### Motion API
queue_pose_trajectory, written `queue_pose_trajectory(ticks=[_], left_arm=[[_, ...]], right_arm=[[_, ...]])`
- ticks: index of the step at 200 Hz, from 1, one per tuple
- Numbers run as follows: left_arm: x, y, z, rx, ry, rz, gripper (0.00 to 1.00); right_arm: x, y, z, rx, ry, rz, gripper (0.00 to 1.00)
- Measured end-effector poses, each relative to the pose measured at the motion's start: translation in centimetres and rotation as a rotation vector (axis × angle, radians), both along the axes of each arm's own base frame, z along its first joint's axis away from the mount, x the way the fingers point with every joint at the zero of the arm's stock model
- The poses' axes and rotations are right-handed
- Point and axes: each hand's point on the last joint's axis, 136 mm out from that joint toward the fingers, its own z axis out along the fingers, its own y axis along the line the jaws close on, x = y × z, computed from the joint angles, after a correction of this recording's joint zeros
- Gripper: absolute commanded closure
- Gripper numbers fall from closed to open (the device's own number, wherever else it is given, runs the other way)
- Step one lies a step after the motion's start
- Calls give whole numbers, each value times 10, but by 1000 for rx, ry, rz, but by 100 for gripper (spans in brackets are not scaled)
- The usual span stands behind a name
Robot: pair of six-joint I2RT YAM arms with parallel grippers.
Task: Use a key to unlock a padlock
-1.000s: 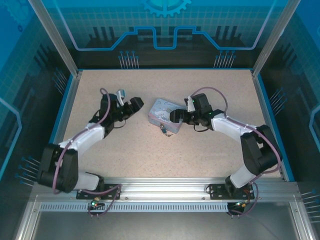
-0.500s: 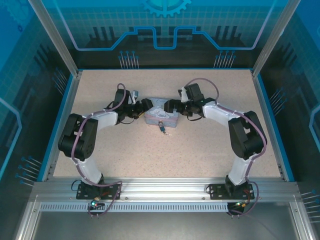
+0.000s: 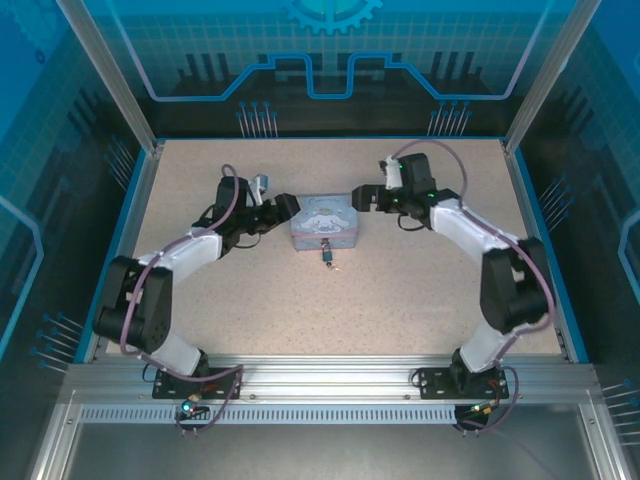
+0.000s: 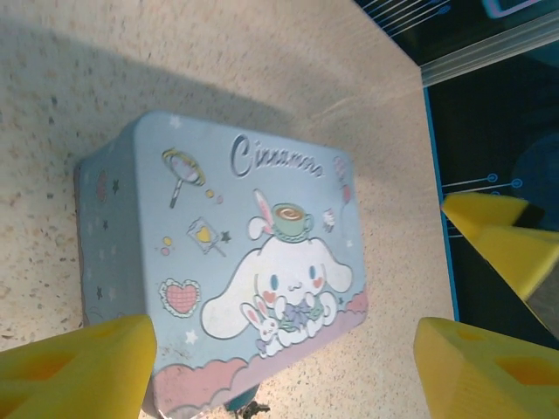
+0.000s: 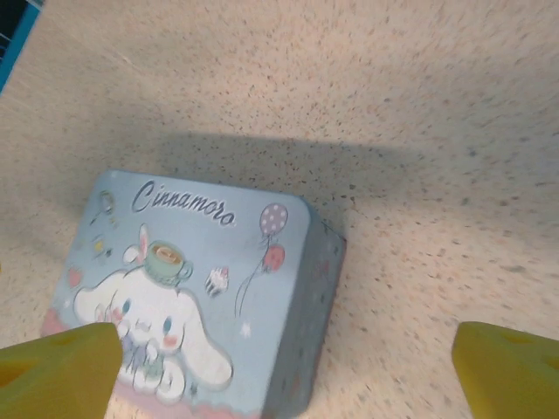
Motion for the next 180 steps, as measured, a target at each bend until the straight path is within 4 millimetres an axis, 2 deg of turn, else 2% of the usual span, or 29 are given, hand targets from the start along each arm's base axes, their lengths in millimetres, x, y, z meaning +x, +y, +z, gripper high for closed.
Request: queue_pose_trajectory(ticks=[16, 29, 37, 55, 75, 94, 126, 180], left_arm=[[-2, 1, 16, 5, -38, -6, 26], [0, -3, 28, 6, -65, -21, 28], [2, -7, 34, 2, -77, -33, 29], [6, -22, 45, -17, -95, -78, 30], [12, -39, 47, -37, -94, -132, 31], [19, -52, 36, -52, -71, -173, 32], [22, -61, 7, -63, -10, -199, 33], [30, -67, -7, -88, 13, -206, 34]], right_arm=[[-26, 5, 12, 58, -32, 41, 22], [-50, 19, 4, 112, -26, 88, 27], [-65, 27, -10, 133, 5, 109, 31], [-101, 47, -57, 162, 120, 146, 35], [-123, 61, -99, 174, 225, 141, 38], [-126, 74, -118, 183, 259, 118, 41], [-120, 95, -120, 227, 224, 86, 48], [-103, 93, -116, 239, 171, 10, 50]])
